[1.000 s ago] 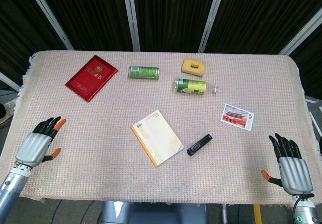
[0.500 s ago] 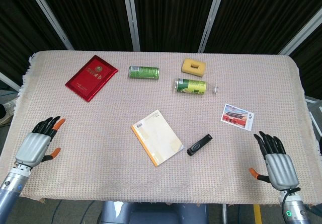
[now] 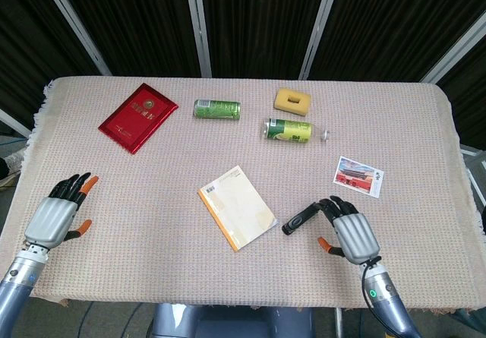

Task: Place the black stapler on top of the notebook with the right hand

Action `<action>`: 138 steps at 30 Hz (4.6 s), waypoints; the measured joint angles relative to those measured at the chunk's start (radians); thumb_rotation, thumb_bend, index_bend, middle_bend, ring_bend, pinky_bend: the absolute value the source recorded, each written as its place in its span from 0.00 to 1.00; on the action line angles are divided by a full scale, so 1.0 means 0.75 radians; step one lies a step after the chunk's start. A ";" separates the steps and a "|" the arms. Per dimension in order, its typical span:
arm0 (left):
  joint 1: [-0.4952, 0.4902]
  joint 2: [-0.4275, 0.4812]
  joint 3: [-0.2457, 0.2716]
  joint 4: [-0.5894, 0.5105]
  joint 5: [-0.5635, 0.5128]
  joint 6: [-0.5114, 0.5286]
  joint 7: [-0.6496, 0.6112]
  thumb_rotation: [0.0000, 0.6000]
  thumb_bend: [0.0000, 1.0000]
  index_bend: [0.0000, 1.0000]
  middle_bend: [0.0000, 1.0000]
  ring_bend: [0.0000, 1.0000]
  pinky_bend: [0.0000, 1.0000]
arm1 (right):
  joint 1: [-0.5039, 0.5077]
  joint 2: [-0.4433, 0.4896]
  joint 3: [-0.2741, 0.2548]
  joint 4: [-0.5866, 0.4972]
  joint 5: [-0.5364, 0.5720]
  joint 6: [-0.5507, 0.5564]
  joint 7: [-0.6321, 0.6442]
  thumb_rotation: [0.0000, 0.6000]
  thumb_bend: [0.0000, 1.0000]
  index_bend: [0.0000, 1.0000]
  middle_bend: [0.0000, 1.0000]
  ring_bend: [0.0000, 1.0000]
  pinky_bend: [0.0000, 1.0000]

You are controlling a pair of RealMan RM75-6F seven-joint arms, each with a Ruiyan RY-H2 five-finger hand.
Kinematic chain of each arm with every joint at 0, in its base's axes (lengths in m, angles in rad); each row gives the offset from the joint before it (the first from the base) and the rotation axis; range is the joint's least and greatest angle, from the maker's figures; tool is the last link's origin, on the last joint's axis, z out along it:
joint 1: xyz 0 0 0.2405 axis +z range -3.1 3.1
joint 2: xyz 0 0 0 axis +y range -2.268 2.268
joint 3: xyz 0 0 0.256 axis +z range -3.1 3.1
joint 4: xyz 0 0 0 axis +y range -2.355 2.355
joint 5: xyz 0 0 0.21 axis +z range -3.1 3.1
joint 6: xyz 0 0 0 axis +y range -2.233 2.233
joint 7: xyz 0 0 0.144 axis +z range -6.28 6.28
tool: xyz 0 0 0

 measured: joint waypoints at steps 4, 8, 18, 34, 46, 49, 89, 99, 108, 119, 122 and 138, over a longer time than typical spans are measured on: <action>-0.006 -0.007 -0.007 0.013 -0.022 -0.020 0.002 1.00 0.31 0.00 0.00 0.00 0.12 | 0.056 -0.047 0.026 0.040 0.030 -0.070 0.000 1.00 0.25 0.22 0.21 0.15 0.27; -0.013 -0.017 -0.010 0.019 -0.033 -0.034 0.020 1.00 0.31 0.00 0.00 0.00 0.12 | 0.101 -0.083 0.044 0.088 0.063 -0.138 0.005 1.00 0.25 0.22 0.21 0.15 0.27; -0.026 -0.038 -0.021 0.034 -0.077 -0.072 0.061 1.00 0.31 0.00 0.00 0.00 0.12 | 0.192 -0.169 0.067 0.240 0.139 -0.269 0.095 1.00 0.26 0.22 0.21 0.16 0.27; -0.043 -0.053 -0.024 0.050 -0.112 -0.115 0.084 1.00 0.31 0.00 0.00 0.00 0.12 | 0.243 -0.252 0.048 0.421 0.153 -0.300 0.204 1.00 0.27 0.57 0.53 0.48 0.59; -0.047 -0.054 -0.022 0.051 -0.117 -0.121 0.080 1.00 0.31 0.00 0.00 0.00 0.12 | 0.240 -0.300 0.051 0.483 0.112 -0.179 0.178 1.00 0.26 0.70 0.66 0.62 0.72; -0.047 -0.052 -0.021 0.051 -0.116 -0.120 0.075 1.00 0.31 0.00 0.00 0.00 0.12 | 0.238 -0.287 0.057 0.451 0.111 -0.160 0.154 1.00 0.26 0.70 0.66 0.62 0.72; -0.070 -0.028 -0.018 0.093 -0.117 -0.172 -0.061 1.00 0.31 0.00 0.00 0.00 0.12 | 0.555 -0.600 0.265 0.359 0.499 -0.364 -0.221 1.00 0.26 0.70 0.66 0.63 0.72; -0.071 -0.024 -0.019 0.107 -0.122 -0.179 -0.085 1.00 0.31 0.00 0.00 0.00 0.12 | 0.627 -0.672 0.288 0.475 0.549 -0.410 -0.203 1.00 0.26 0.68 0.65 0.62 0.72; -0.072 -0.024 -0.013 0.101 -0.110 -0.174 -0.084 1.00 0.31 0.00 0.00 0.00 0.12 | 0.619 -0.673 0.273 0.484 0.534 -0.369 -0.159 1.00 0.25 0.20 0.34 0.39 0.59; -0.067 -0.020 -0.008 0.087 -0.089 -0.150 -0.084 1.00 0.31 0.00 0.00 0.00 0.12 | 0.574 -0.560 0.250 0.298 0.553 -0.338 -0.154 1.00 0.23 0.00 0.00 0.06 0.35; -0.063 -0.017 -0.006 0.081 -0.082 -0.140 -0.086 1.00 0.31 0.00 0.00 0.00 0.11 | 0.550 -0.514 0.237 0.219 0.545 -0.285 -0.186 1.00 0.21 0.00 0.00 0.01 0.27; -0.045 -0.023 -0.008 0.069 -0.037 -0.061 -0.064 1.00 0.31 0.00 0.00 0.00 0.02 | 0.151 0.121 0.014 -0.194 0.256 0.200 -0.140 1.00 0.16 0.00 0.00 0.00 0.00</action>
